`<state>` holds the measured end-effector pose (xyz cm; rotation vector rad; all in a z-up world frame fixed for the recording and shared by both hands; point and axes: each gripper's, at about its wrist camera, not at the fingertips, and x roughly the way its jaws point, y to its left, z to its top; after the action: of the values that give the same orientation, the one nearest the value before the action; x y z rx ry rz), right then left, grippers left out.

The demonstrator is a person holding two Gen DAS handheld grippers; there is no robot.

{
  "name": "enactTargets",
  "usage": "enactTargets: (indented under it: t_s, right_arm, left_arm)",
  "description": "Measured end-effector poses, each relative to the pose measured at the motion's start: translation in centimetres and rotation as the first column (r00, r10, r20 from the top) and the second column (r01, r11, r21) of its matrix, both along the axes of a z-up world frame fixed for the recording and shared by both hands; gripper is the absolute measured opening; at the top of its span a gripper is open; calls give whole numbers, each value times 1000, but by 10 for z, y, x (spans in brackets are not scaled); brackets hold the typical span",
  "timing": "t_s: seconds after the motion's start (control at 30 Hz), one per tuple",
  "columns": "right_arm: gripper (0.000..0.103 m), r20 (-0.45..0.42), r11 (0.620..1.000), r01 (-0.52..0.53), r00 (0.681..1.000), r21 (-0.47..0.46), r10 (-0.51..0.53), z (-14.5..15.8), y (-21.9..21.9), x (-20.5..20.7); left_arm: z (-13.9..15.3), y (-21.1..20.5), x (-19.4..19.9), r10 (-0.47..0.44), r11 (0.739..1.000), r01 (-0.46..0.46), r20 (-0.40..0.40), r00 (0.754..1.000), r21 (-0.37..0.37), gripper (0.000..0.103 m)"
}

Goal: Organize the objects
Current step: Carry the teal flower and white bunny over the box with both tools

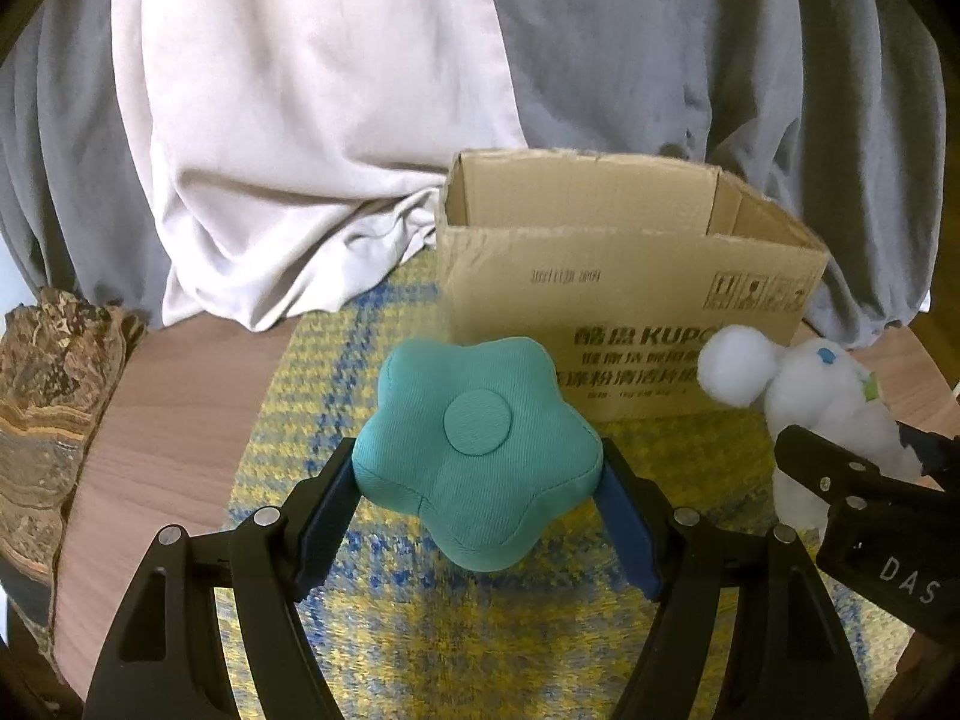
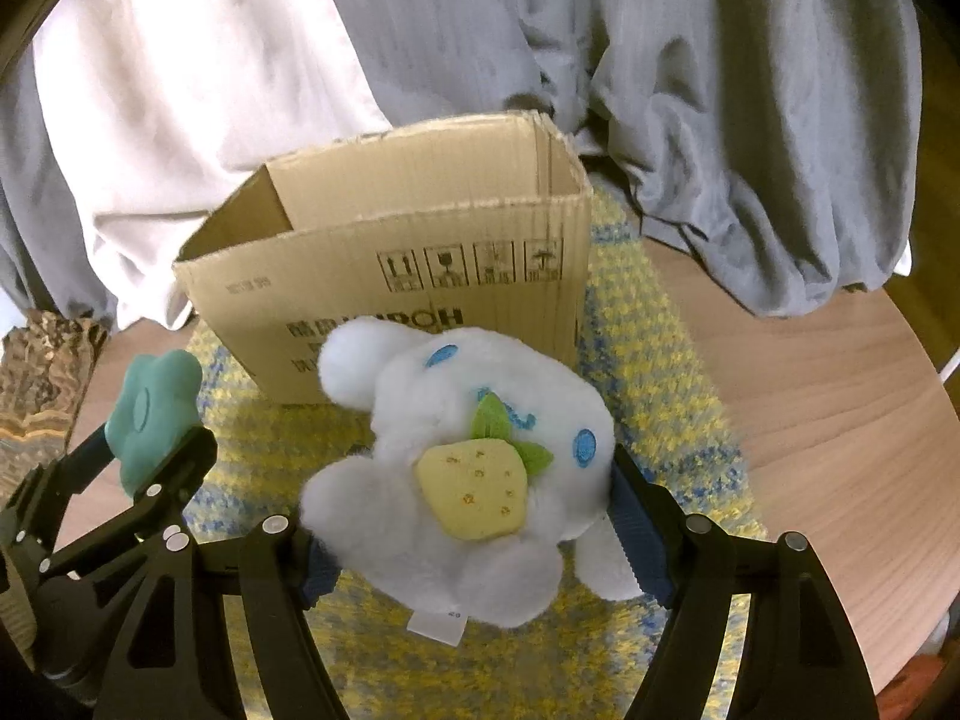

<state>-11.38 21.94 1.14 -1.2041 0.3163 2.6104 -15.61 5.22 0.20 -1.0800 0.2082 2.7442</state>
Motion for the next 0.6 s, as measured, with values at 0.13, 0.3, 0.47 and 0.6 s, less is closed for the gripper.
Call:
enactTargets:
  t_s: [0.13, 0.3, 0.47, 0.6]
  right_arm:
    - [76, -23, 1000, -1, 1000, 5, 1, 11, -3, 3]
    - [76, -56, 1000, -1, 998, 15, 2, 26, -4, 7]
    - [76, -86, 1000, -1, 996, 15, 2, 41, -3, 9]
    - [75, -111, 1000, -2, 994, 22, 5, 55, 0, 9]
  left_arm:
    - [11, 1, 4, -4, 1000, 4, -18, 1000, 5, 75]
    - [24, 3, 9, -11, 1000, 11, -40, 999, 14, 75]
    - [38, 4, 12, -15, 1000, 16, -66, 998, 22, 75]
    - [48, 6, 12, -20, 999, 22, -84, 996, 23, 75]
